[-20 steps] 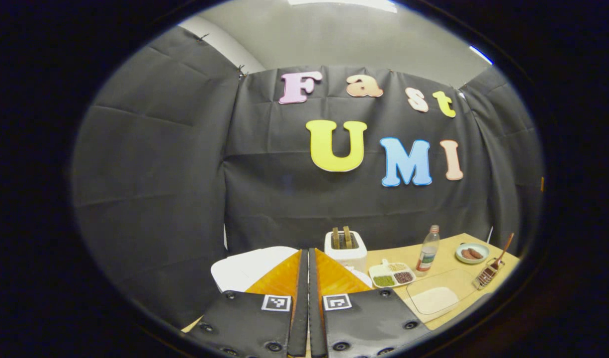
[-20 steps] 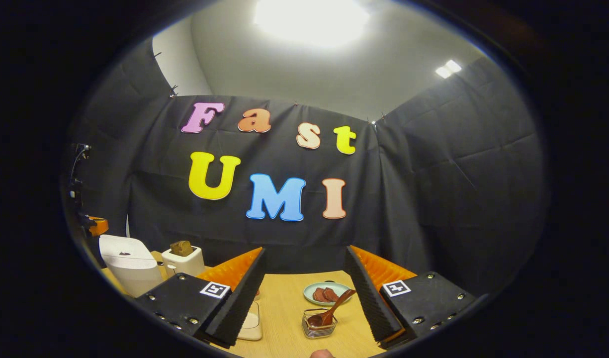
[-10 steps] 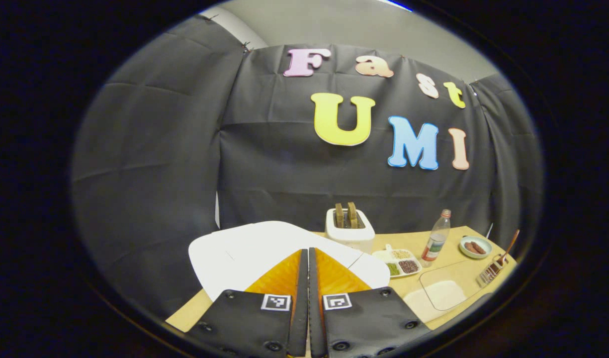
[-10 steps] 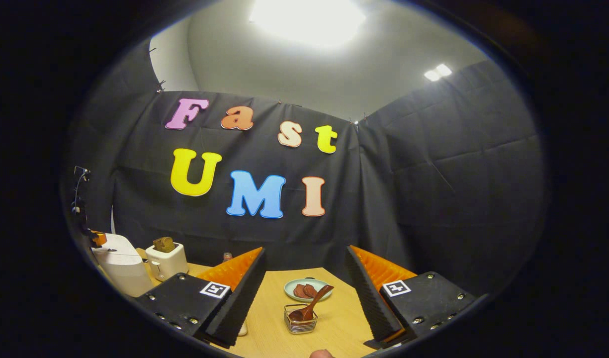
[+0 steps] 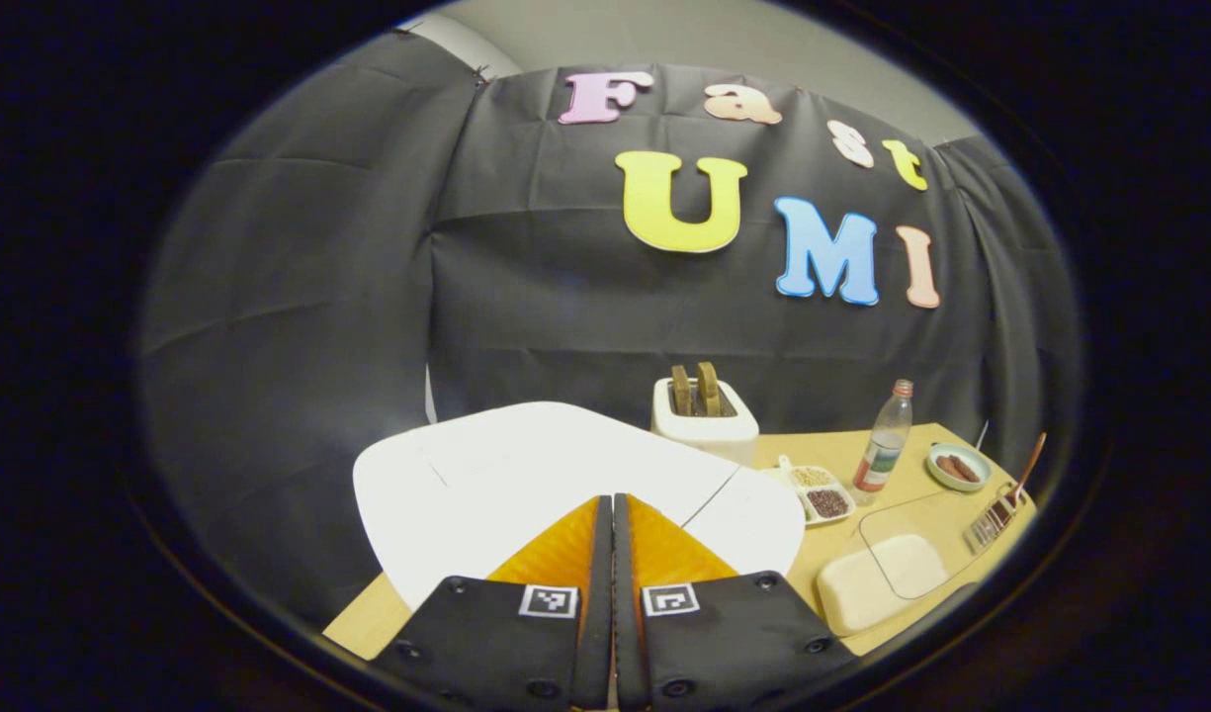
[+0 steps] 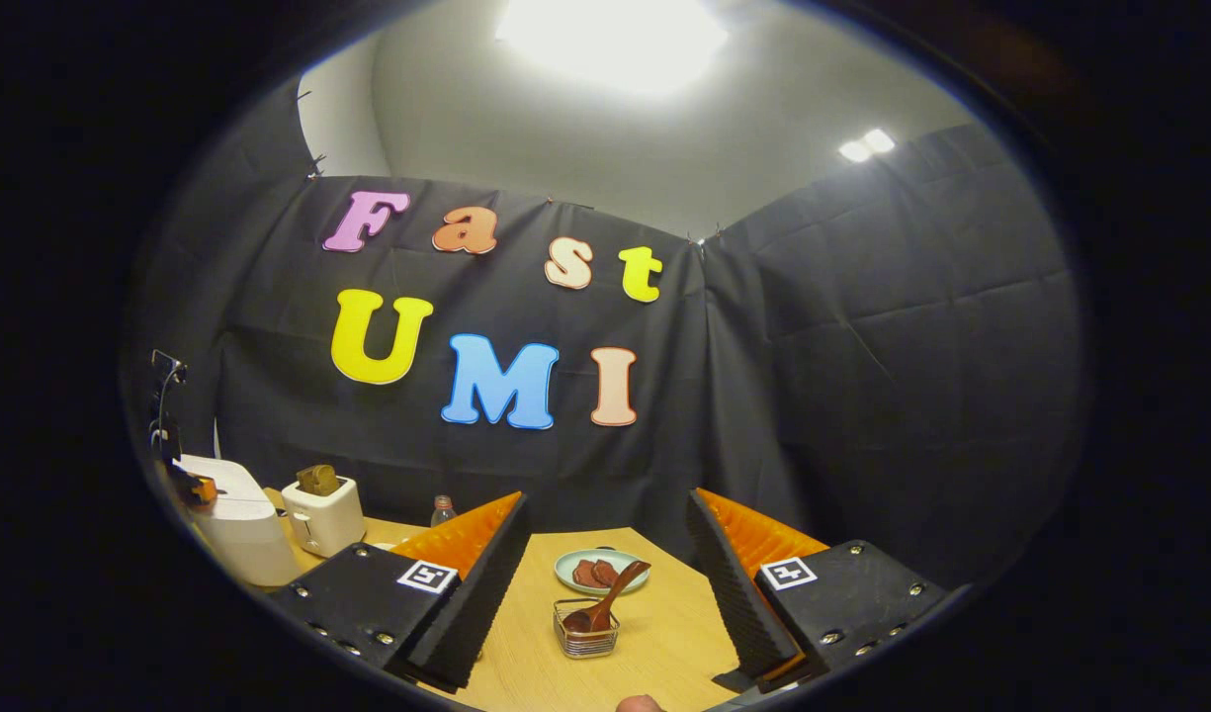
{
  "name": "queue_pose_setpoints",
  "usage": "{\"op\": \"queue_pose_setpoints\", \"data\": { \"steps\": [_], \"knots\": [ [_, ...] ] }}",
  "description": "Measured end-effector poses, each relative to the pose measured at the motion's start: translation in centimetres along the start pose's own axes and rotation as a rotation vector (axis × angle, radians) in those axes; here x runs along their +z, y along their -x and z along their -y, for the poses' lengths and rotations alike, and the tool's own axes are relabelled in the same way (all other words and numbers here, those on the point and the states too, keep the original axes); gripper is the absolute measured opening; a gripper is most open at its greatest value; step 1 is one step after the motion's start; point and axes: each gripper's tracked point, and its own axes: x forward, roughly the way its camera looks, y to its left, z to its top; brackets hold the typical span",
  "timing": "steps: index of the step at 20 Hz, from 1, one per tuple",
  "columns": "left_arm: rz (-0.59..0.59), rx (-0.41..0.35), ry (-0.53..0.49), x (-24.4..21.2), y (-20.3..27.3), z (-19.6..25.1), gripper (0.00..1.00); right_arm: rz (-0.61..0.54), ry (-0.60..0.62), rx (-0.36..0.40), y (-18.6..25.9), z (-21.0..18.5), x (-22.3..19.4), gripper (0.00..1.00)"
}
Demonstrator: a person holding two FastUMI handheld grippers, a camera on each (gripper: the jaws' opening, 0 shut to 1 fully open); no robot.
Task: Close the left gripper, press the button to open the rice cooker; take a wooden spoon from the chopstick holder with the right hand, scoop a spoonful of rice and pour it into the rice cooker, then put the wooden spoon back into the chopstick holder.
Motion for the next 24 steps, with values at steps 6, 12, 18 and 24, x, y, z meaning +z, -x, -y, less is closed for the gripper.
{"op": "queue_pose_setpoints", "data": {
  "steps": [6, 12, 18, 24],
  "knots": [
    [0.006, 0.045, -0.004, 0.3, 0.1, 0.0, 0.11, -0.014, -0.027, 0.021, -0.1, -0.1, 0.0, 0.95],
    [0.085, 0.103, -0.013, 4.2, 1.9, -0.7, 0.1, 0.009, -0.026, 0.054, -1.2, 1.3, 0.4, 0.96],
    [0.16, 0.162, -0.016, 8.8, 4.2, -1.7, 0.11, -0.005, -0.076, 0.135, -3.2, 1.0, -0.4, 0.96],
    [0.264, 0.175, -0.056, 12.9, 9.3, 0.3, 0.1, -0.017, -0.123, 0.204, -5.3, 0.7, -1.2, 0.96]
  ]
}}
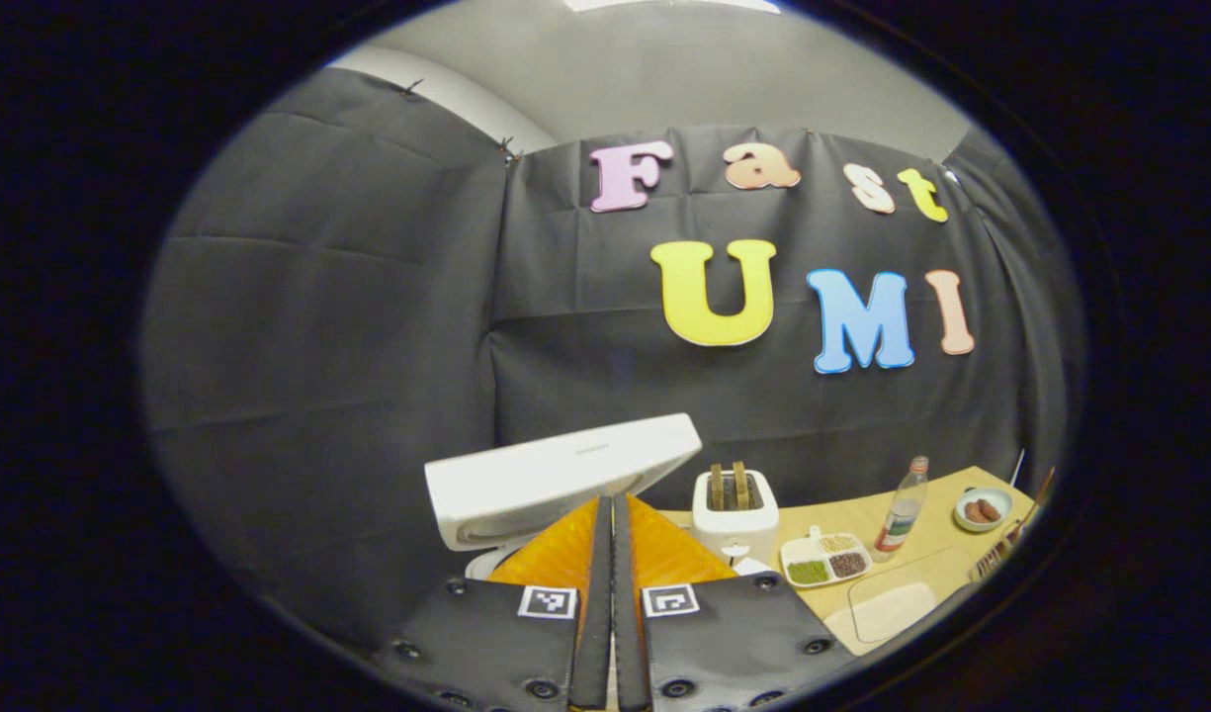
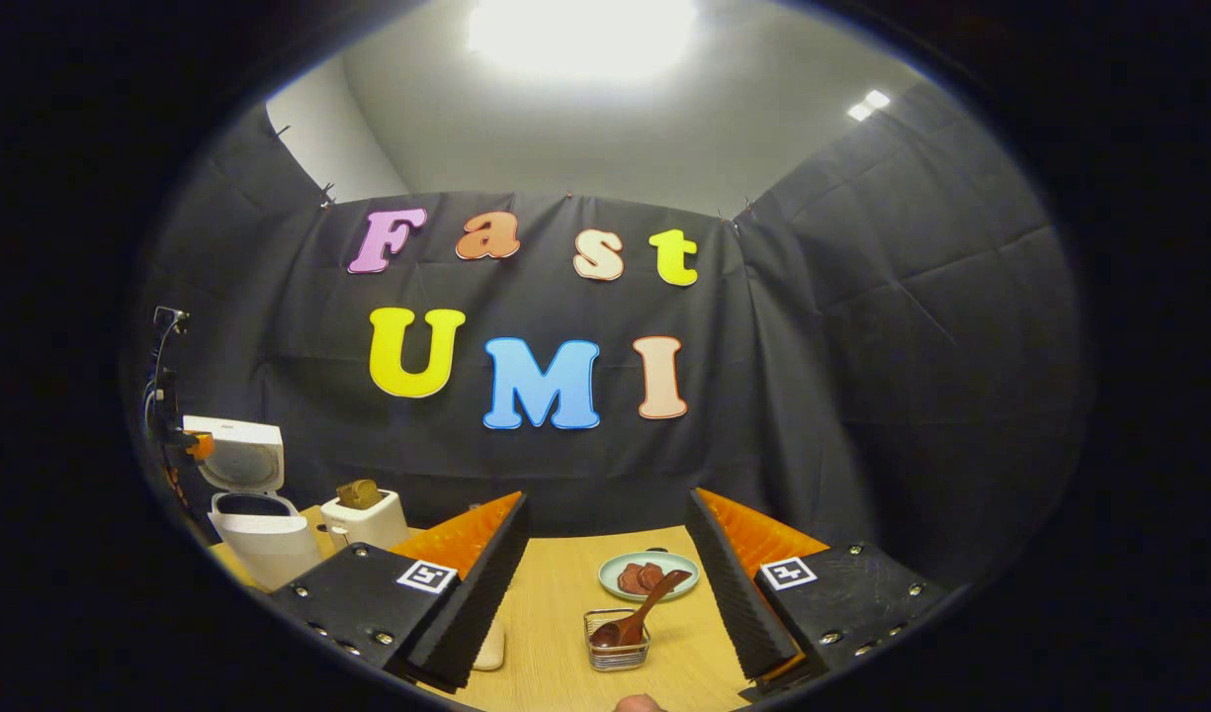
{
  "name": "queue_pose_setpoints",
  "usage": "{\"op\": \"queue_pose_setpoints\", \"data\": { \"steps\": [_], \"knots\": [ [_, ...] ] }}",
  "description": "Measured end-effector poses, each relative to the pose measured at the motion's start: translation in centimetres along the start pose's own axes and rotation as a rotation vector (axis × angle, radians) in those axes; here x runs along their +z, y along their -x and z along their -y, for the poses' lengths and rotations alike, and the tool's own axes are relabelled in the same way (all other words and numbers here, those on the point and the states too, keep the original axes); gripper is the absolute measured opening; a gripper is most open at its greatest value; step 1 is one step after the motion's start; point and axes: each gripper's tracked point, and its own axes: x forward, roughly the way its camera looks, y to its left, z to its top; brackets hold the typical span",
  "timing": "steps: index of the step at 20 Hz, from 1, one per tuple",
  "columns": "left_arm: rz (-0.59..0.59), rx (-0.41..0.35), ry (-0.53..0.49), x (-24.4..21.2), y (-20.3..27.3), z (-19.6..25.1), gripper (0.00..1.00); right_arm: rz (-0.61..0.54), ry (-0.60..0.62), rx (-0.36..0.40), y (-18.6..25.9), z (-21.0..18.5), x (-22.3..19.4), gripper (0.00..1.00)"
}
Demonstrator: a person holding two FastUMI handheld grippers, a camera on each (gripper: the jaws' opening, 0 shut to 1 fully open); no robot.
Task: Close the left gripper, press the button to open the rice cooker; take a wooden spoon from the chopstick holder with the right hand, scoop a spoonful of rice and pour it into the rice cooker, then put the wooden spoon back into the chopstick holder.
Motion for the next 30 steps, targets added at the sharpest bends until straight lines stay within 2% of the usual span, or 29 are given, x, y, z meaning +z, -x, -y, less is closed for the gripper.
{"op": "queue_pose_setpoints", "data": {
  "steps": [1, 3, 6, 8, 9, 11, 12, 15, 16, 18, 20, 21, 23, 24, 25, 26, 27, 29, 30],
  "knots": [
    [0.017, -0.004, 0.007, 0.8, 1.1, 0.5, 0.13, -0.004, -0.008, 0.011, -0.5, 0.0, -0.2, 0.96],
    [0.039, -0.03, 0.013, 2.1, 2.8, 2.1, 0.1, -0.009, -0.011, 0.017, -1.3, 0.5, -0.5, 0.96],
    [0.066, -0.071, 0.006, 3.6, 5.5, 4.6, 0.12, -0.002, -0.007, 0.026, -2.4, 1.0, -0.4, 0.96],
    [0.077, -0.102, 0.001, 4.3, 7.6, 6.5, 0.29, -0.007, 0.002, 0.028, -3.5, 1.5, -0.8, 0.96],
    [0.087, -0.115, -0.005, 4.7, 8.6, 7.2, 0.45, -0.013, 0.004, 0.027, -4.1, 1.8, -1.2, 0.96],
    [0.088, -0.148, -0.008, 4.7, 10.2, 9.1, 0.59, -0.017, -0.002, 0.024, -5.1, 2.3, -1.5, 0.96],
    [0.088, -0.164, 0.001, 4.7, 10.9, 9.9, 0.6, -0.013, -0.004, 0.021, -5.8, 2.6, -1.6, 0.96],
    [0.085, -0.176, 0.026, 4.8, 12.7, 11.0, 0.82, -0.016, -0.001, 0.016, -7.7, 3.2, -2.5, 0.96],
    [0.086, -0.171, 0.027, 5.0, 13.3, 11.0, 0.94, -0.024, 0.001, 0.016, -8.3, 3.5, -3.0, 0.96],
    [0.091, -0.153, 0.023, 5.3, 14.1, 10.7, 0.89, -0.043, 0.013, 0.014, -9.5, 4.0, -4.1, 0.96],
    [0.098, -0.141, 0.011, 5.7, 15.1, 10.5, 0.93, -0.081, 0.02, 0.007, -10.8, 4.6, -5.8, 0.96],
    [0.099, -0.134, 0.002, 5.9, 15.6, 10.4, 0.89, -0.102, 0.018, 0.006, -11.3, 4.9, -6.7, 0.96],
    [0.106, -0.115, -0.003, 6.5, 16.4, 9.9, 0.89, -0.152, 0.008, 0.006, -12.5, 5.3, -8.6, 0.96],
    [0.111, -0.108, -0.003, 6.8, 16.7, 9.9, 0.93, -0.177, 0.0, 0.005, -13.0, 5.5, -9.5, 0.96],
    [0.114, -0.1, -0.006, 6.8, 17.0, 9.7, 0.89, -0.203, -0.011, 0.005, -13.6, 5.7, -10.5, 0.96],
    [0.118, -0.089, -0.013, 7.1, 17.4, 9.5, 0.89, -0.227, -0.022, 0.005, -14.0, 5.9, -11.4, 0.96],
    [0.117, -0.089, -0.02, 7.2, 17.6, 9.5, 0.96, -0.252, -0.032, 0.004, -14.5, 6.0, -12.5, 0.96],
    [0.11, -0.091, -0.036, 7.0, 18.1, 9.6, 0.89, -0.308, -0.046, -0.004, -15.0, 6.5, -14.7, 0.96],
    [0.108, -0.086, -0.044, 7.1, 18.2, 9.5, 0.89, -0.334, -0.053, -0.007, -15.2, 6.8, -15.8, 0.96]
  ]
}}
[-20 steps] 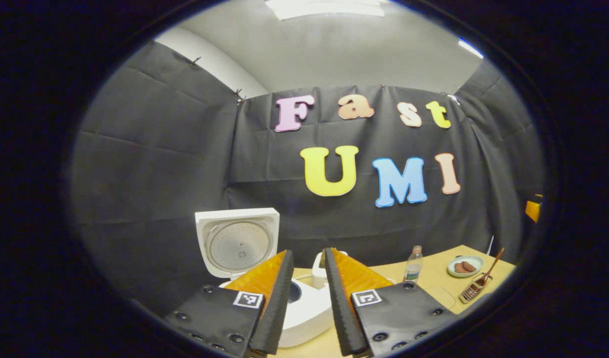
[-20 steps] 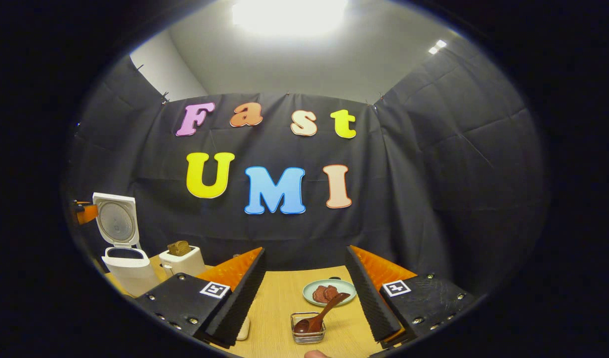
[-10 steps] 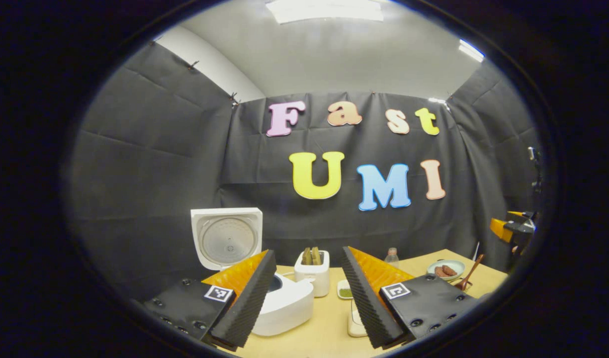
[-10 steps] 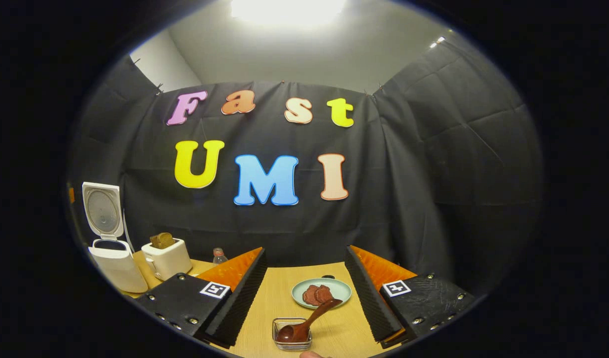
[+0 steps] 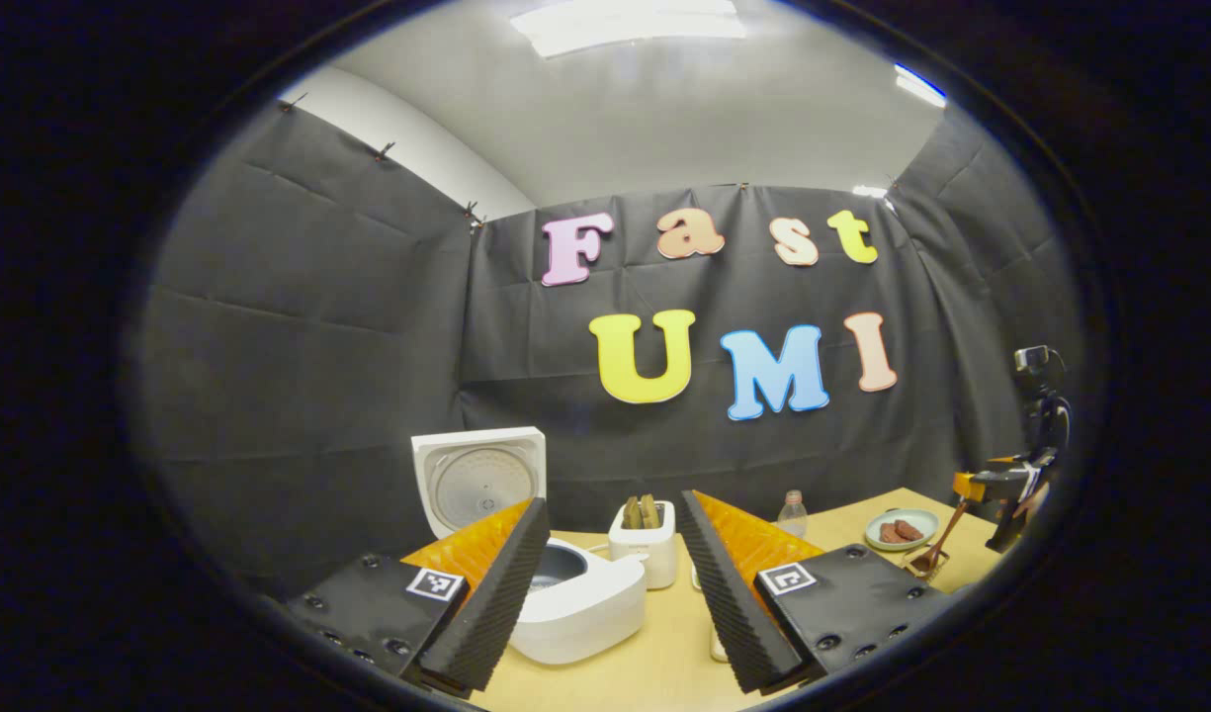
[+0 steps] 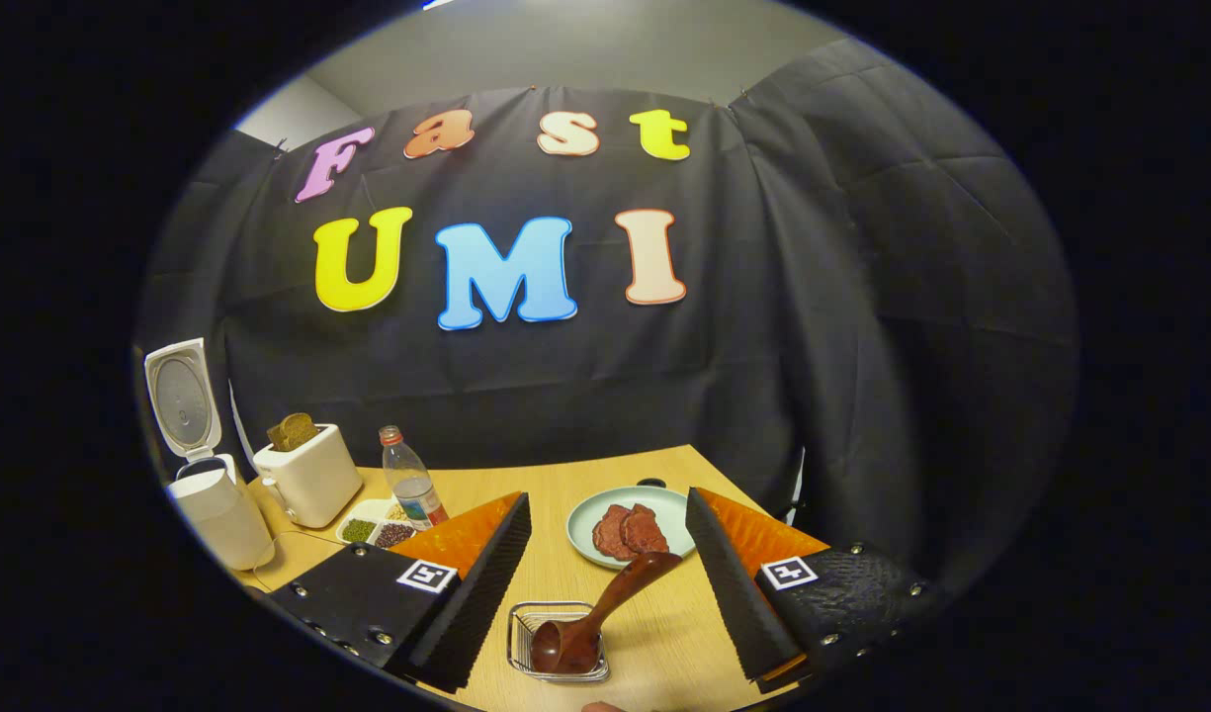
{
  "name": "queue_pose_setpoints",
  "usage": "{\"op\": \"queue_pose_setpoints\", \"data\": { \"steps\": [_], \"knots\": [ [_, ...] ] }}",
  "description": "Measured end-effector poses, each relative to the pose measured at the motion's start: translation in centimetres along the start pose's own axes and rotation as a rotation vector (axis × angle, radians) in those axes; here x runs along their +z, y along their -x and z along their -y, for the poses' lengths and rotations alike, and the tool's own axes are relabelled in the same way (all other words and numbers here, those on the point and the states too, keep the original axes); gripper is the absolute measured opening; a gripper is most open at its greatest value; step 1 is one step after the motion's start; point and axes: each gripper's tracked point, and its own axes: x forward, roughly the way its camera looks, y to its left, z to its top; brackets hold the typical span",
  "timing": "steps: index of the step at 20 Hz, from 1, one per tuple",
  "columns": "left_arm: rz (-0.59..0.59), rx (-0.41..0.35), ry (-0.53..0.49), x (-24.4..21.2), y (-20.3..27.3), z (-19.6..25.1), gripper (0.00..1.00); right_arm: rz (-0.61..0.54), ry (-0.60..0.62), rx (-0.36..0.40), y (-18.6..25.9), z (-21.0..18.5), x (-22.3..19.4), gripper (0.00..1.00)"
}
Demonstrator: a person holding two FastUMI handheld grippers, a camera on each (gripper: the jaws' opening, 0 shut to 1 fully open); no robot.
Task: Close the left gripper, press the button to open the rice cooker; take a wooden spoon from the chopstick holder with the right hand, scoop a spoonful of rice and pour it into the rice cooker, then put the wooden spoon back into the chopstick holder.
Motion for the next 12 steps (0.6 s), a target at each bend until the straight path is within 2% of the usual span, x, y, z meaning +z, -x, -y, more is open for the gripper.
{"op": "queue_pose_setpoints", "data": {
  "steps": [1, 4, 5, 6, 7, 10, 11, 12],
  "knots": [
    [-0.002, 0.007, -0.008, 0.0, 0.2, -0.1, 0.93, -0.02, -0.008, -0.007, -0.3, 0.3, -0.7, 0.96],
    [-0.002, 0.021, -0.012, 0.5, 0.7, 0.0, 0.89, -0.08, -0.035, -0.014, -1.2, 1.0, -2.9, 0.96],
    [-0.005, 0.026, -0.013, 0.4, 0.9, 0.0, 0.93, -0.107, -0.055, -0.01, -1.6, 1.2, -3.6, 0.96],
    [-0.005, 0.033, -0.013, 0.5, 1.1, -0.1, 0.93, -0.132, -0.078, -0.002, -1.8, 1.2, -4.4, 0.96],
    [-0.006, 0.039, -0.012, 0.5, 1.3, -0.1, 0.89, -0.157, -0.107, 0.005, -2.0, 1.4, -5.0, 0.97],
    [-0.008, 0.06, -0.014, 0.7, 1.9, -0.1, 0.89, -0.238, -0.176, 0.044, -2.6, 0.9, -7.4, 0.98],
    [-0.013, 0.065, -0.017, 0.5, 2.1, 0.0, 0.93, -0.268, -0.198, 0.067, -2.7, 0.7, -7.9, 0.95],
    [-0.019, 0.071, -0.018, 0.5, 2.4, 0.0, 0.93, -0.298, -0.215, 0.081, -2.9, 0.5, -8.6, 0.86]
  ]
}}
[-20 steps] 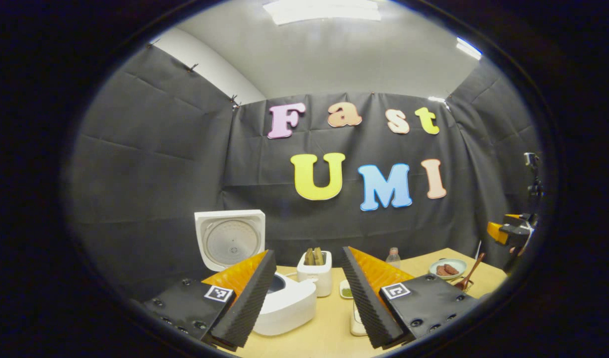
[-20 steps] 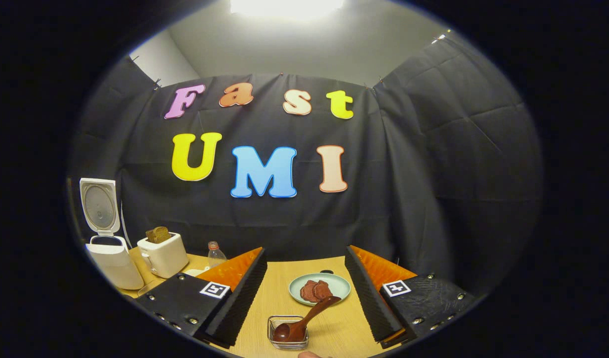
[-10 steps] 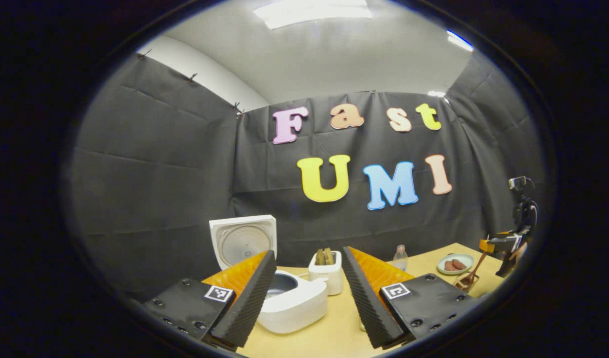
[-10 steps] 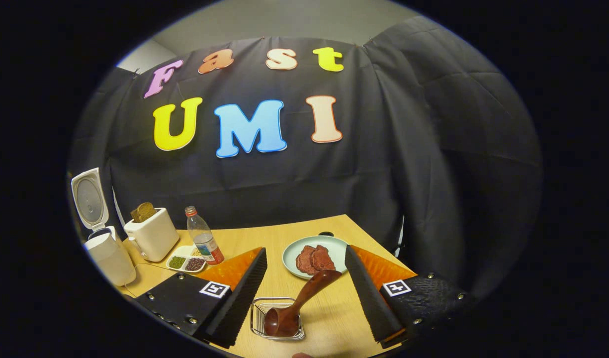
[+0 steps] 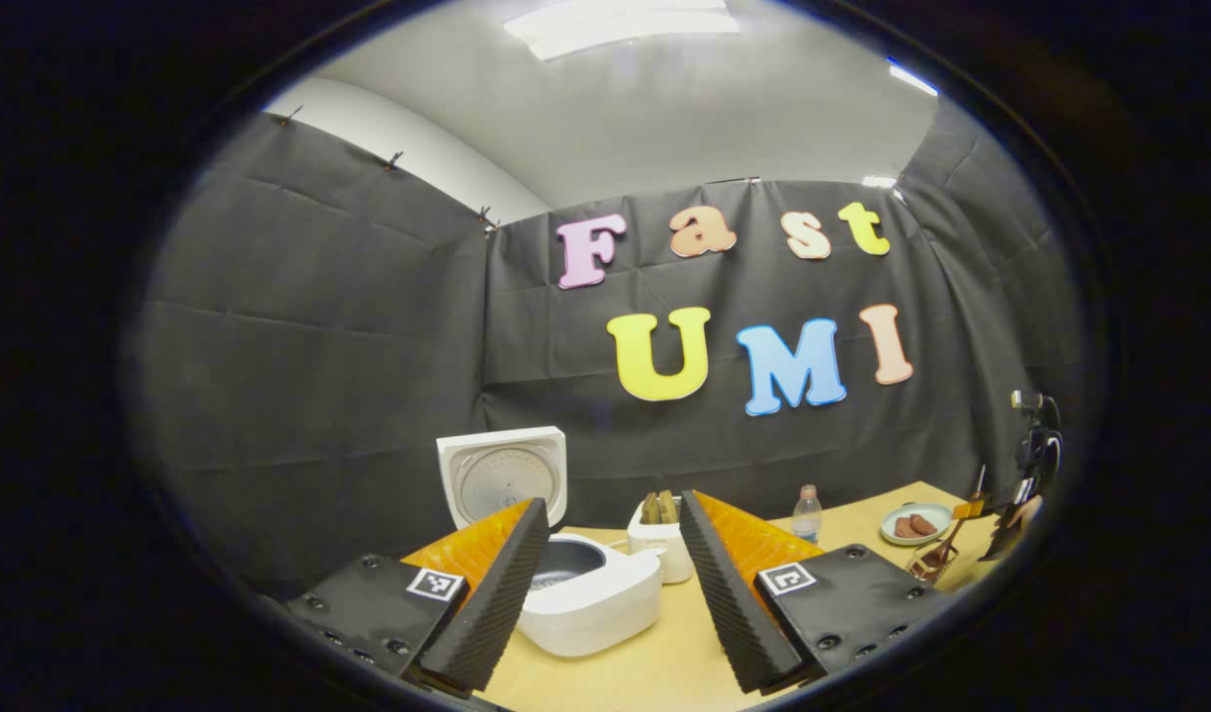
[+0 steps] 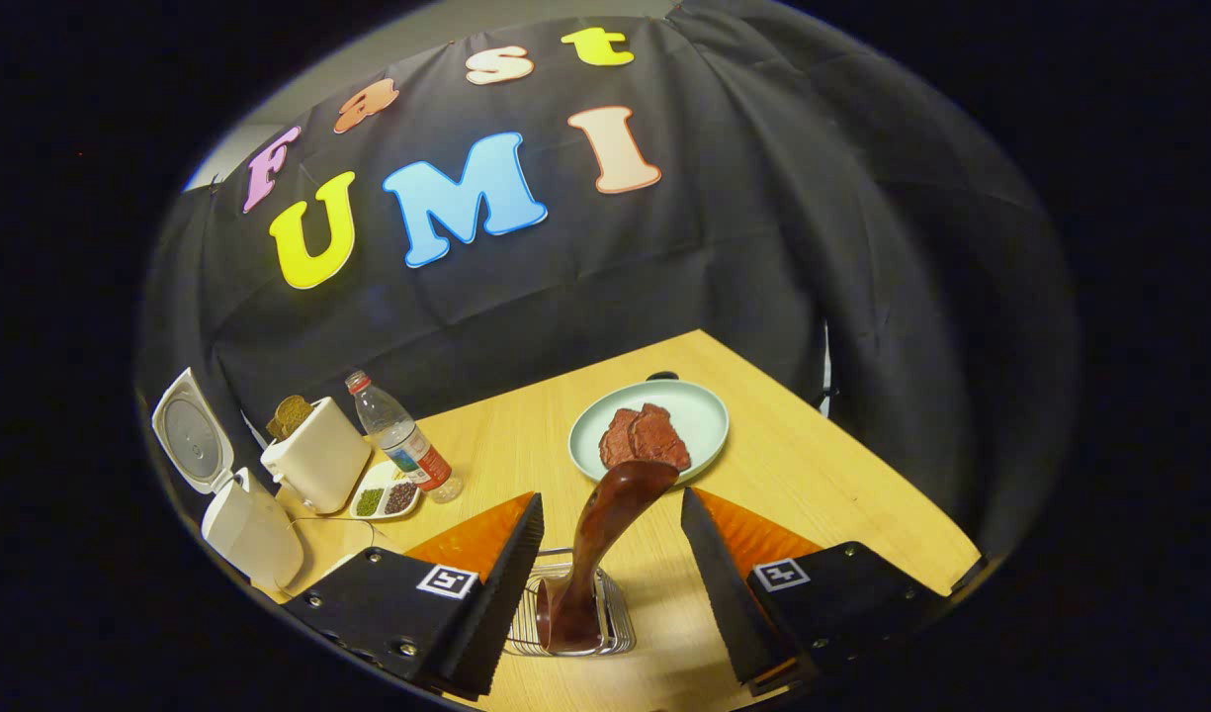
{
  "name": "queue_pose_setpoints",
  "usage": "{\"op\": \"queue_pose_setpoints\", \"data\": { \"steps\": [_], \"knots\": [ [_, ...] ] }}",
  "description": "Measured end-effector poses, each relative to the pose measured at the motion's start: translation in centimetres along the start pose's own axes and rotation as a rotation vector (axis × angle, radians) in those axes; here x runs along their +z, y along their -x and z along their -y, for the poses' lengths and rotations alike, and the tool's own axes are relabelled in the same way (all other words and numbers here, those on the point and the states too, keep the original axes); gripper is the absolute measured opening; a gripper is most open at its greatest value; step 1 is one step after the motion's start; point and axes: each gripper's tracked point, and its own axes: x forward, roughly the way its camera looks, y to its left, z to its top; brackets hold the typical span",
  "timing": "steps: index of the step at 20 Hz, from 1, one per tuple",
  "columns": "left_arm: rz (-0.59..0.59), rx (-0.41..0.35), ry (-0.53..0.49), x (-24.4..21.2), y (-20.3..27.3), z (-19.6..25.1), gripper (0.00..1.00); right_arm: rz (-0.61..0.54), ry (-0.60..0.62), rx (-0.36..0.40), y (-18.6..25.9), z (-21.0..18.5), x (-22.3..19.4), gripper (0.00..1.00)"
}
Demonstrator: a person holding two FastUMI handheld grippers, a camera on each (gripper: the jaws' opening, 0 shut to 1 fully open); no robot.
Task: Close the left gripper, press the button to open the rice cooker; take a wooden spoon from the chopstick holder with the right hand, scoop a spoonful of rice and pour it into the rice cooker, then put the wooden spoon back into the chopstick holder.
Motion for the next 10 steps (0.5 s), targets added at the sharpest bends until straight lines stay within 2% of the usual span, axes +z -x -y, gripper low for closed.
{"op": "queue_pose_setpoints", "data": {
  "steps": [2, 3, 5, 6, 8, 10],
  "knots": [
    [-0.008, 0.011, 0.001, -0.1, 0.6, 0.3, 0.93, -0.056, -0.022, 0.015, -0.9, 0.1, -1.3, 0.84],
    [-0.009, 0.018, 0.002, -0.1, 0.8, 0.4, 0.89, -0.069, -0.034, 0.018, -0.7, 0.1, -1.5, 0.84],
    [-0.01, 0.029, 0.0, 0.0, 1.4, 0.7, 0.89, -0.083, -0.053, 0.038, -1.4, -0.2, -1.9, 0.57],
    [-0.01, 0.037, -0.003, 0.0, 1.8, 0.7, 0.89, -0.106, -0.046, 0.048, -1.1, -0.4, -2.3, 0.48],
    [-0.005, 0.046, -0.005, 0.3, 2.4, 0.8, 0.89, -0.144, -0.026, 0.083, -0.9, -1.2, -3.5, 0.48],
    [0.001, 0.047, -0.008, 0.4, 2.8, 0.9, 0.89, -0.106, -0.026, 0.077, -1.6, -0.9, -2.5, 0.48]
  ]
}}
